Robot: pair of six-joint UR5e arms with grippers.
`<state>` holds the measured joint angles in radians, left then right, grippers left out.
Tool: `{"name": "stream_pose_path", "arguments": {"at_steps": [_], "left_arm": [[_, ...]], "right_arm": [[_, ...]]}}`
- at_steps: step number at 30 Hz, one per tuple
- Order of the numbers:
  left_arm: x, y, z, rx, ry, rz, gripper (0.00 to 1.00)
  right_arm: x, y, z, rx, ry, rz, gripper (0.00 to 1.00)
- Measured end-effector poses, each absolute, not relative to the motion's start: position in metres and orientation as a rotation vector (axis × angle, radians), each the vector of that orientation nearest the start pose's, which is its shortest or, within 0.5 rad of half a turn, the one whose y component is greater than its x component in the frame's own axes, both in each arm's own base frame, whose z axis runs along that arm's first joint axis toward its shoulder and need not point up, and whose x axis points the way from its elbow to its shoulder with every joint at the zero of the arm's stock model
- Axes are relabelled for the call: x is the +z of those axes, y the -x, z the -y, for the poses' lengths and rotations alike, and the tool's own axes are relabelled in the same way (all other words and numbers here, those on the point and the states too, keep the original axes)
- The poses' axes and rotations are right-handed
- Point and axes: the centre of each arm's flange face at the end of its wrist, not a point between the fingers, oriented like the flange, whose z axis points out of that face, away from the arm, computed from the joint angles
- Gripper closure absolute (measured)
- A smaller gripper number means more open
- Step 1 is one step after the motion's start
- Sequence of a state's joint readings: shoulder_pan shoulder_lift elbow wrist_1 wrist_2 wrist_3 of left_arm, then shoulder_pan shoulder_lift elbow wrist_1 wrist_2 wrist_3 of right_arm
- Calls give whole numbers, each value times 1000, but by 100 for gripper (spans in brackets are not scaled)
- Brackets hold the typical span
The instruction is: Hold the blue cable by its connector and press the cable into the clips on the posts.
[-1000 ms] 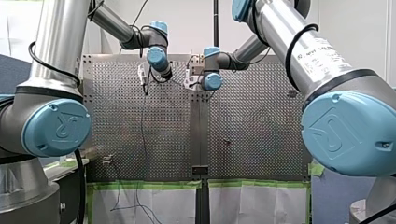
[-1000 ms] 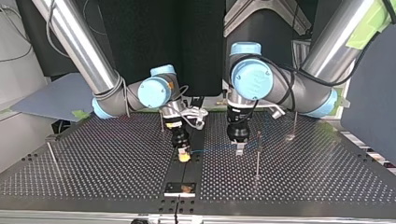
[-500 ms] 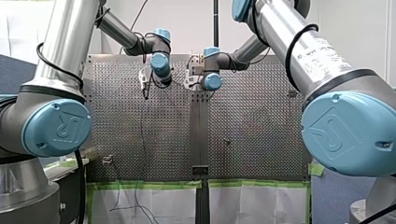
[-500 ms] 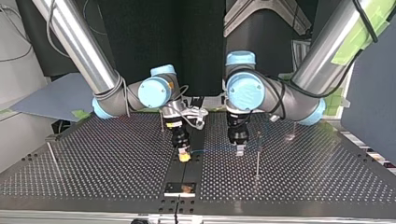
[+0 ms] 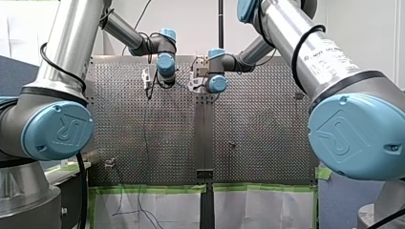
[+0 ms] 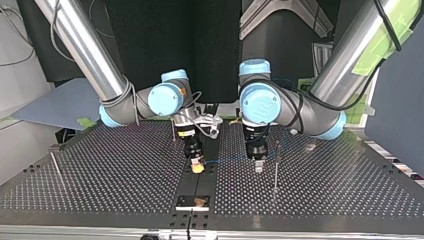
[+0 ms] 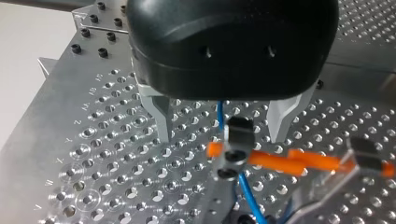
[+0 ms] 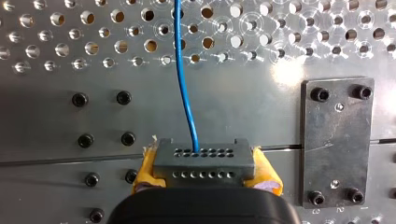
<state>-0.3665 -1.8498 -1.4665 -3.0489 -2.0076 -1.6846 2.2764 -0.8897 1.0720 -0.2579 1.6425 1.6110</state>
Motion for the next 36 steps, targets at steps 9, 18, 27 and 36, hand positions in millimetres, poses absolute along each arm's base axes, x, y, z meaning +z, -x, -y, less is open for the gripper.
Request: {"name": "stream_pose_path", "arguments": {"at_steps": [9, 18, 27, 36], "left_arm": [[398, -513, 294, 62, 106, -1625, 39], [399, -513, 297, 92, 69, -1621, 100], [399, -510, 298, 114, 73, -1621, 100], [401, -512, 303, 99, 66, -1595, 100]], "right_arm": [[329, -588, 498, 1740, -1579, 846, 100], [327, -588, 498, 1739, -1581, 846, 100], [326, -588, 498, 1736, -1584, 849, 100], [320, -583, 501, 1722, -1594, 862, 100]]}}
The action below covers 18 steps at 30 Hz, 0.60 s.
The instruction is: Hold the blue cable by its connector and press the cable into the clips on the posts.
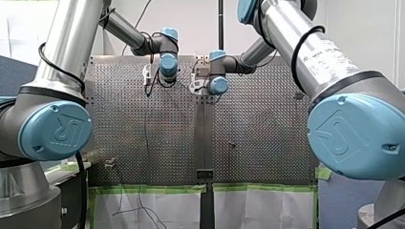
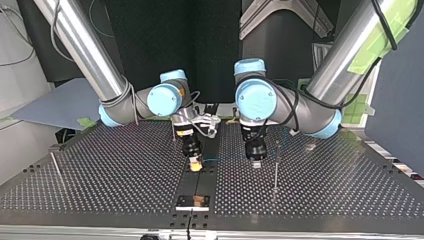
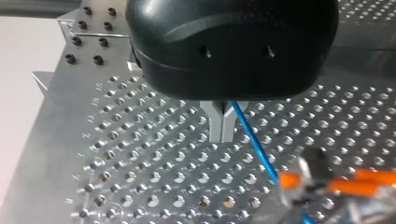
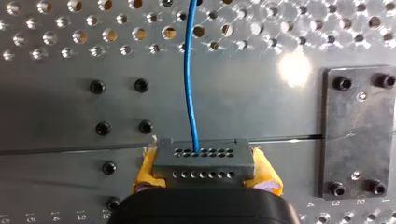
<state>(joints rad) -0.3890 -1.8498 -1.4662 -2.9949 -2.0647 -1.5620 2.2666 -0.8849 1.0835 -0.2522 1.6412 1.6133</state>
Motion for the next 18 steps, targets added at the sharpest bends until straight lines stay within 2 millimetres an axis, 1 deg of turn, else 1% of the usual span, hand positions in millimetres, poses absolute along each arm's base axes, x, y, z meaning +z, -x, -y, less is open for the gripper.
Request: {"name": "stream_pose_path", "arguments": {"at_steps": [5, 9, 11, 14, 18], "left_arm": [[405, -514, 309, 69, 66, -1554, 100], [402, -516, 318, 48, 64, -1531, 100], [397, -517, 322, 45, 61, -1532, 100], [382, -521, 328, 42, 62, -1544, 100], [358, -525, 336, 42, 59, -1576, 100]], "right_arm": [[317, -581, 502, 1716, -1598, 868, 100], [307, -574, 503, 1691, -1611, 886, 100], [298, -570, 504, 1672, -1624, 898, 100], [284, -562, 503, 1643, -1644, 918, 100], [265, -551, 503, 1599, -1668, 947, 100]]}}
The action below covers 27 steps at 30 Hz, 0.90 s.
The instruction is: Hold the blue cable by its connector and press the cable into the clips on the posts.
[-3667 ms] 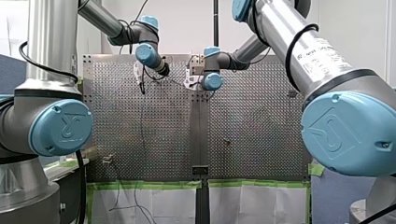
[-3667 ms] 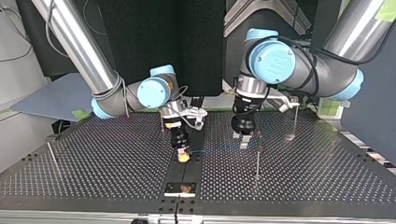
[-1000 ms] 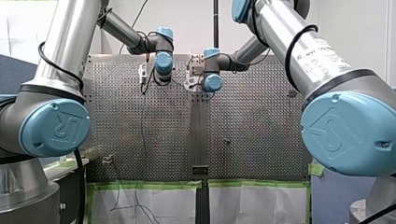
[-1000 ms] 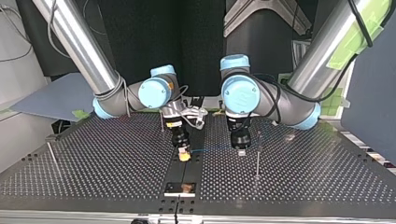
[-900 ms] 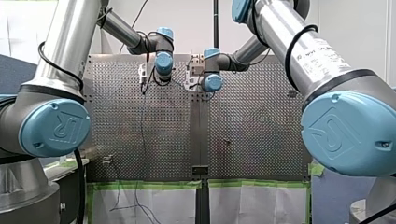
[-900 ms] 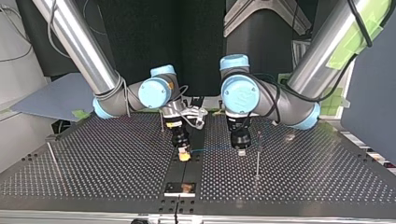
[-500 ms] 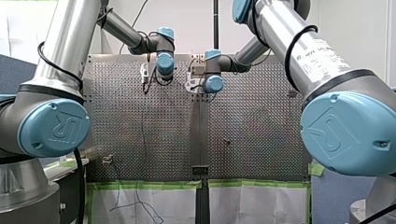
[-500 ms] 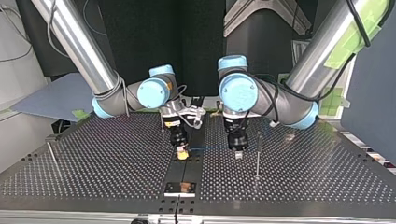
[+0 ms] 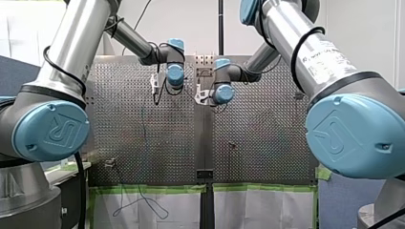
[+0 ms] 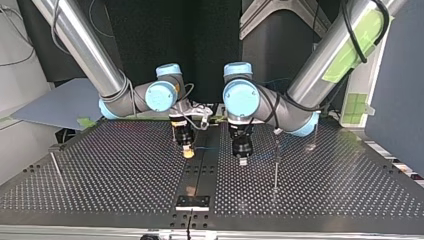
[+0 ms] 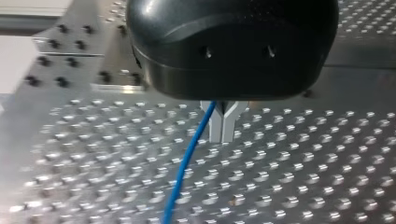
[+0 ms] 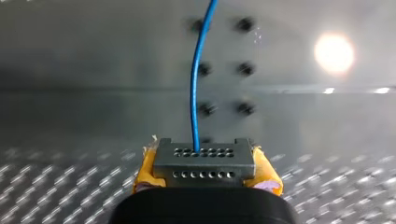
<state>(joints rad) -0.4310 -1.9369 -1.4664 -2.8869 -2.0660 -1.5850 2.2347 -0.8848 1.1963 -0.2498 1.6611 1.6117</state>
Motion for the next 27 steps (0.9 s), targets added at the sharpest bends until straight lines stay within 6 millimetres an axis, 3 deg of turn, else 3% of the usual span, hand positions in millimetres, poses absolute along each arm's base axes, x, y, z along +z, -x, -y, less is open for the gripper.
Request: {"name": "stream_pose_path", "arguments": {"at_steps": [9, 15, 20, 27], "left_arm": [[323, -525, 352, 31, 50, -1628, 100], [318, -522, 358, 22, 45, -1635, 100], [312, -513, 370, 10, 33, -1633, 100], [279, -507, 392, 1, -8, -1658, 100]], "right_arm": [[232, -523, 505, 1510, -1696, 1006, 100], [214, -506, 505, 1469, -1712, 1034, 100], [215, -496, 504, 1457, -1704, 1036, 100], [227, -479, 500, 1463, -1677, 1035, 100]]}}
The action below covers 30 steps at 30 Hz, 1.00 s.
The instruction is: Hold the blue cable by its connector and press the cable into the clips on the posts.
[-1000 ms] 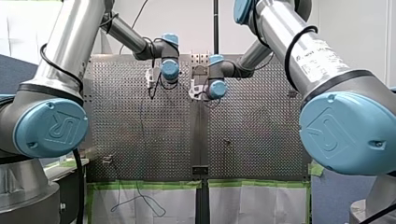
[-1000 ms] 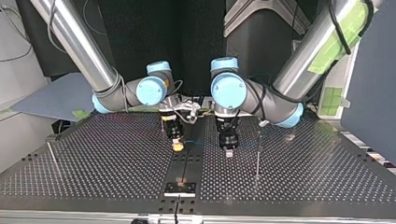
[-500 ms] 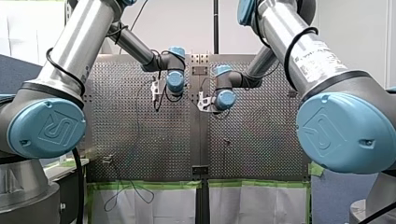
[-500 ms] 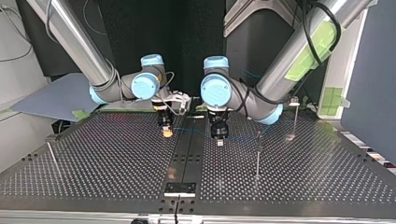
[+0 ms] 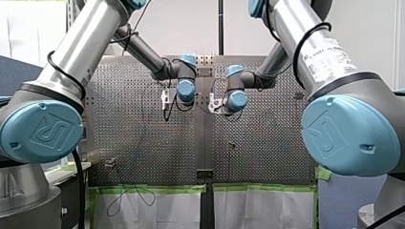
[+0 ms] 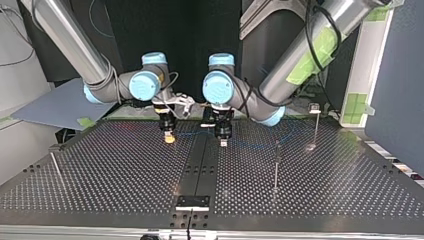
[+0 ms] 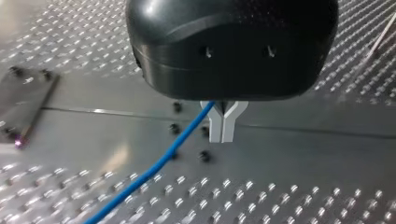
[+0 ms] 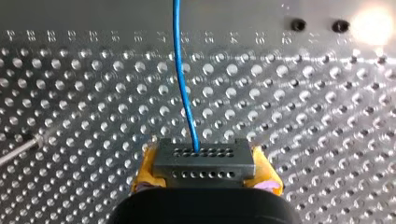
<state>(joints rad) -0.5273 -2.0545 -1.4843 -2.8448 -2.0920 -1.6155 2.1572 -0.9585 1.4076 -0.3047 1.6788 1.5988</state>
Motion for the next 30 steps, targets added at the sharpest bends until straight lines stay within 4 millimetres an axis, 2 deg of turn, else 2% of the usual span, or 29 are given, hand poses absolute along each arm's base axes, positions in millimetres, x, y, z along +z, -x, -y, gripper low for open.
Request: {"name": "stream_pose_path", "arguments": {"at_steps": [6, 14, 17, 27, 30], "left_arm": [[253, -501, 413, -24, -18, -1661, 100], [248, -488, 429, -45, -22, -1659, 100], [240, -485, 434, -45, -30, -1667, 100], [192, -476, 457, -74, -51, -1692, 100], [183, -473, 464, -86, -55, -1692, 100]], "right_arm": [[214, -468, 496, 1457, -1682, 1038, 100], [189, -454, 489, 1447, -1686, 1041, 100], [181, -447, 488, 1443, -1681, 1046, 100], [155, -421, 486, 1430, -1662, 1068, 100], [147, -414, 485, 1425, -1655, 1075, 100]]}}
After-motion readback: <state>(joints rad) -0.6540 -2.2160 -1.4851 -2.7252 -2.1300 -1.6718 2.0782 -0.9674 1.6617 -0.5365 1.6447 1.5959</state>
